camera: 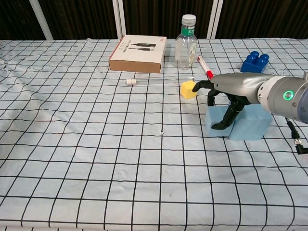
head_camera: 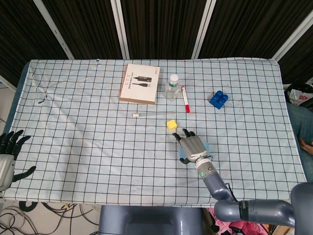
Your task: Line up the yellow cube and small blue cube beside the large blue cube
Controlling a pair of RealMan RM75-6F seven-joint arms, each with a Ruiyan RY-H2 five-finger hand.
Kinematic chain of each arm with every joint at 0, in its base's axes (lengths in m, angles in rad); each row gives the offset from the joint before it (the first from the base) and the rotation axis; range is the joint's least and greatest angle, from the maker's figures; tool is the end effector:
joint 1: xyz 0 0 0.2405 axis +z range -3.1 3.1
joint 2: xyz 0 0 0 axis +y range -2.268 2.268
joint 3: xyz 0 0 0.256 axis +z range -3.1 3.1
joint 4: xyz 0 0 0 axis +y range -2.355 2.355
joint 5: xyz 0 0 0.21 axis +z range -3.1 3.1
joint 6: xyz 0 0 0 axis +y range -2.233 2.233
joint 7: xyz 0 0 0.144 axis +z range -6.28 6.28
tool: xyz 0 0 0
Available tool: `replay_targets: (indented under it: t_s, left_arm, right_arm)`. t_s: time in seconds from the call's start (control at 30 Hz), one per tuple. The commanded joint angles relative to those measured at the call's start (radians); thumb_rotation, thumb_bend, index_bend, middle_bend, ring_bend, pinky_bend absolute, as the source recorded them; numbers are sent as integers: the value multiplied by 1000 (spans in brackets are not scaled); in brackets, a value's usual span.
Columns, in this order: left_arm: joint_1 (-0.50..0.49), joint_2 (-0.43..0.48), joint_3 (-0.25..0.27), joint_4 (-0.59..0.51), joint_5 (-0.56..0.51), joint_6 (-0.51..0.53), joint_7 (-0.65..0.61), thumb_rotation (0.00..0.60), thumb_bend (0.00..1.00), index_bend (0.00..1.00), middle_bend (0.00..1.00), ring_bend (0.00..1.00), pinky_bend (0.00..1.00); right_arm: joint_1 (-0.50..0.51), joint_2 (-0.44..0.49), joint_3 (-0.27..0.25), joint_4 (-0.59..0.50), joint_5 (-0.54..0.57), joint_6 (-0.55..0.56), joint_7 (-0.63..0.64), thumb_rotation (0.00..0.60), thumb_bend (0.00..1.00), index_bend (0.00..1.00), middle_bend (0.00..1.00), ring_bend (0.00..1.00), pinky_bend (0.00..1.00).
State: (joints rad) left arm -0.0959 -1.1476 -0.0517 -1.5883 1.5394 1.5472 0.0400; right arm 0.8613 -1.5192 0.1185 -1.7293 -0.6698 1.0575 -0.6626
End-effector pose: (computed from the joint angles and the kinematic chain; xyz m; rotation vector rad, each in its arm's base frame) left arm -0.3023 0.1845 0.1584 -1.3961 -0.8065 -0.9493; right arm -0.1254 -0.3179 -0.0247 1.8841 -1.0639 0.6877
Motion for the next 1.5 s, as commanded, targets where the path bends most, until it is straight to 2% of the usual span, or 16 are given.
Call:
replay_targets:
  t_s: [0.03, 0.6, 1.1, 1.37, 1.5]
  left_arm:
    - [0, 0, 0, -1, 0, 0, 0, 600, 114, 178, 70, 0, 0]
    - [2, 1, -1, 0, 0, 1, -1, 600, 114, 178, 70, 0, 0]
    - [3, 1, -3, 0, -2, 1, -1, 600, 114, 178, 70, 0, 0]
    - [6, 4, -3, -2, 0, 6, -5, 600, 114, 178, 69, 0, 0]
    - [8, 4, -4, -1, 1, 11, -4, 600, 114, 179, 69, 0, 0]
  right_arm:
    - [0, -1, 0, 2, 0, 0, 1, 600, 213, 114, 375, 0, 126]
    - [-2, -10, -5, 10, 1, 5, -1, 600, 212, 114, 326, 0, 126]
    - [-4, 2, -5, -22, -11, 14, -3, 600, 212, 114, 186, 0, 126]
    - [12, 46, 47, -100, -6, 47, -15, 600, 207, 112, 188, 0, 126]
    - [39, 78, 99, -129, 37, 45, -24, 600, 205, 113, 204, 0, 126]
